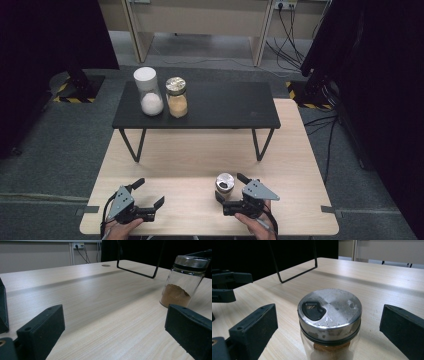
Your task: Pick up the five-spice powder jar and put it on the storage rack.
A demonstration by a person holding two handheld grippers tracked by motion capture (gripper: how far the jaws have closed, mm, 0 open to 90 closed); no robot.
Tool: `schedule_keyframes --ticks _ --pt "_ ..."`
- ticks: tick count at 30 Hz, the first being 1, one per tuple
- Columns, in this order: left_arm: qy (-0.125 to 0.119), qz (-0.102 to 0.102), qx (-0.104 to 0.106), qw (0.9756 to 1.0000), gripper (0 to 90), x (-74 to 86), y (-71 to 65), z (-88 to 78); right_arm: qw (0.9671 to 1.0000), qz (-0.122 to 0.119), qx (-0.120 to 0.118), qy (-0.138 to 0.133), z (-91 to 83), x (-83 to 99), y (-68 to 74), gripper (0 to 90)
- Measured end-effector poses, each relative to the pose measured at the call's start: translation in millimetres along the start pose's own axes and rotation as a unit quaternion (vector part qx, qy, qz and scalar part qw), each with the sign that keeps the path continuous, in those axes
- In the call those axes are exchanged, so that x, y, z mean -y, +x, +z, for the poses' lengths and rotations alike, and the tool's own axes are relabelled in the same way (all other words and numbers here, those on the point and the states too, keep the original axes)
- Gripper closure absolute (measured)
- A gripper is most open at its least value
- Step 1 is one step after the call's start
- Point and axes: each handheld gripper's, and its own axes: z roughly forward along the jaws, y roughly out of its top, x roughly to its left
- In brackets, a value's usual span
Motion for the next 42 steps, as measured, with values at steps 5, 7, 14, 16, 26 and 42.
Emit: schedule_keyframes --ticks 5,7,14,16,26,42 --pt "0.000 0.000 0.000 1.0000 2.0 0.0 0.1 -0.1 0.9999 -0.004 0.003 0.010 3.8 4.3 0.2 1.7" --pt "0.000 0.000 0.000 1.0000 2.0 0.0 0.1 0.0 0.9999 -0.005 0.003 0.013 5.4 5.9 0.2 2.2" --pt "0.000 0.000 0.000 1.0000 2.1 0.0 0.0 0.0 0.9998 -0.007 0.007 0.020 9.7 10.1 -1.0 2.8" --pt "0.000 0.000 0.000 1.0000 2.1 0.0 0.1 0.0 0.9997 -0.007 0.009 0.022 11.3 11.3 -1.5 3.5" --pt "0.000 0.000 0.000 1.0000 2.1 0.0 0.1 0.0 0.9994 -0.010 0.012 0.032 18.5 14.3 -3.1 10.2" --pt "0.001 0.000 0.001 1.0000 2.2 0.0 0.0 0.1 0.9990 -0.012 0.006 0.042 22.1 15.7 -2.9 30.1"
